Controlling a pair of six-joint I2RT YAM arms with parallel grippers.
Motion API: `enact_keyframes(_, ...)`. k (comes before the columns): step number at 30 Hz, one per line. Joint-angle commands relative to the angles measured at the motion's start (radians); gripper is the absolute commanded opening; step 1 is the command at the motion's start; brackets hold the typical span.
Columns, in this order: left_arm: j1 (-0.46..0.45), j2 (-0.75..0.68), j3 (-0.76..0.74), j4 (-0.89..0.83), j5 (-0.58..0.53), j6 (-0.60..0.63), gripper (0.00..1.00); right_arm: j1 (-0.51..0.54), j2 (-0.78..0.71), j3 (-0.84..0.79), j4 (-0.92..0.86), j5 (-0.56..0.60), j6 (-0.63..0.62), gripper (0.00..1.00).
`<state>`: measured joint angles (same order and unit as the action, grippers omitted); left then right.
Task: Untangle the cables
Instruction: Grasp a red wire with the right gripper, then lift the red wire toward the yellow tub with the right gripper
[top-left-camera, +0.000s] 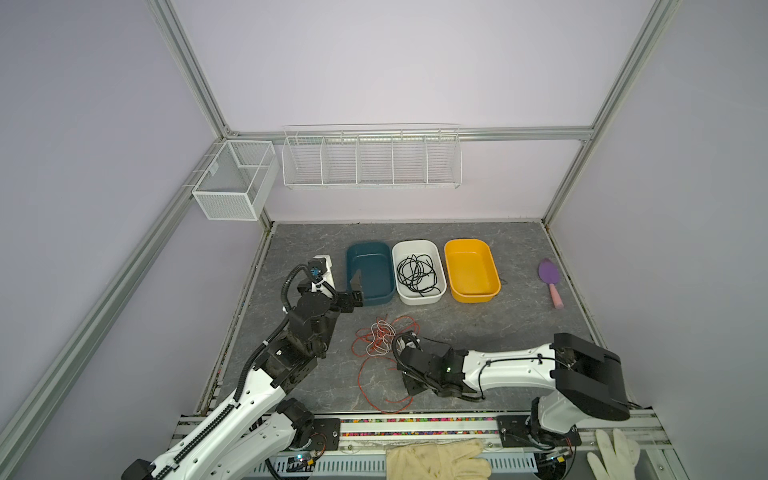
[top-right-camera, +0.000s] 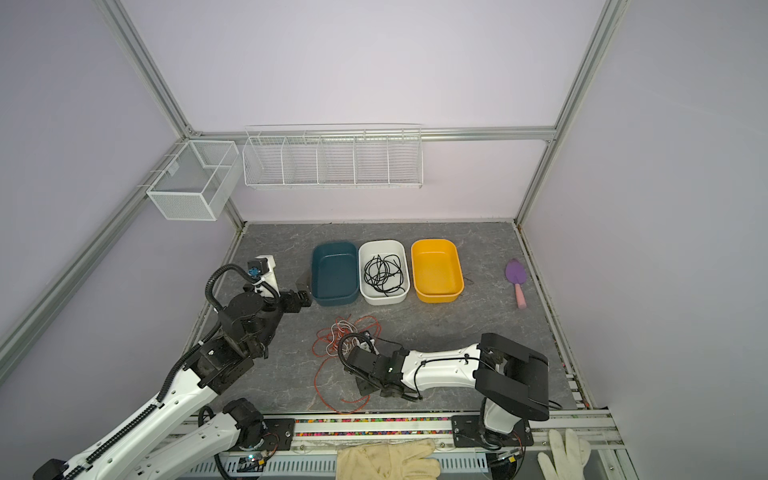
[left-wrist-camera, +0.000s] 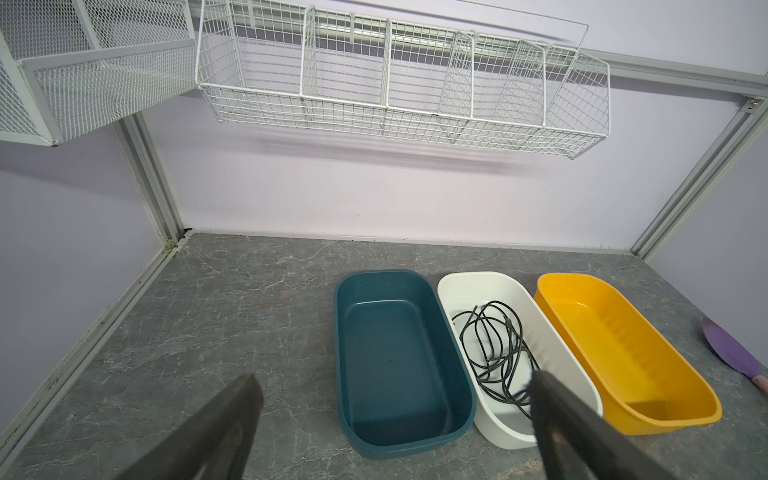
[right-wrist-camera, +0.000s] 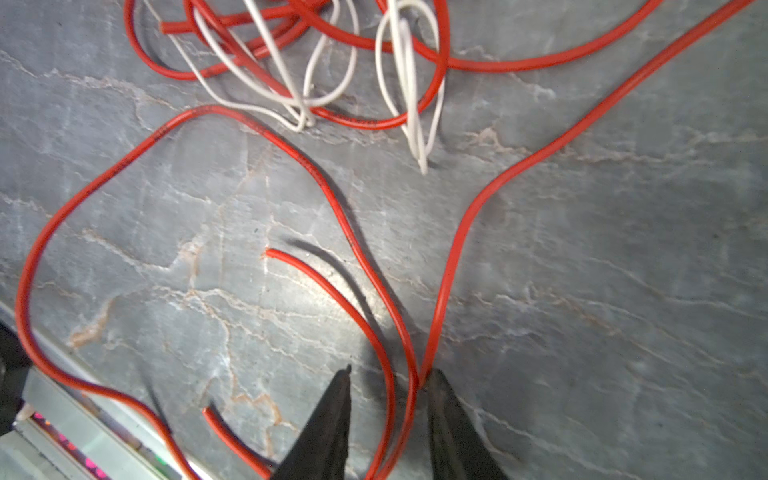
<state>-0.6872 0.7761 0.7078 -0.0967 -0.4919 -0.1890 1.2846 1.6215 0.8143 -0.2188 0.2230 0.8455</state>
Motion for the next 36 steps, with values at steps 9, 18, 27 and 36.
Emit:
enact_keyframes(9, 0.003, -0.006, 0.0, -0.008, 0.011, 0.014, 0.99, 0.015, -0.011, -0.028, 0.007, -0.012, 0.053, 0.23)
enact_keyframes(18, 0.003, -0.006, 0.001, -0.008, 0.013, 0.014, 0.99, 0.022, -0.037, -0.029, -0.023, 0.004, 0.047, 0.1)
enact_keyframes(27, 0.003, 0.003, 0.002, -0.009, 0.019, 0.014, 0.99, 0.021, -0.202, -0.021, -0.148, 0.081, 0.011, 0.07)
enact_keyframes(36, 0.003, 0.012, 0.004, -0.011, 0.024, 0.013, 0.99, 0.015, -0.428, 0.02, -0.273, 0.147, -0.066, 0.06)
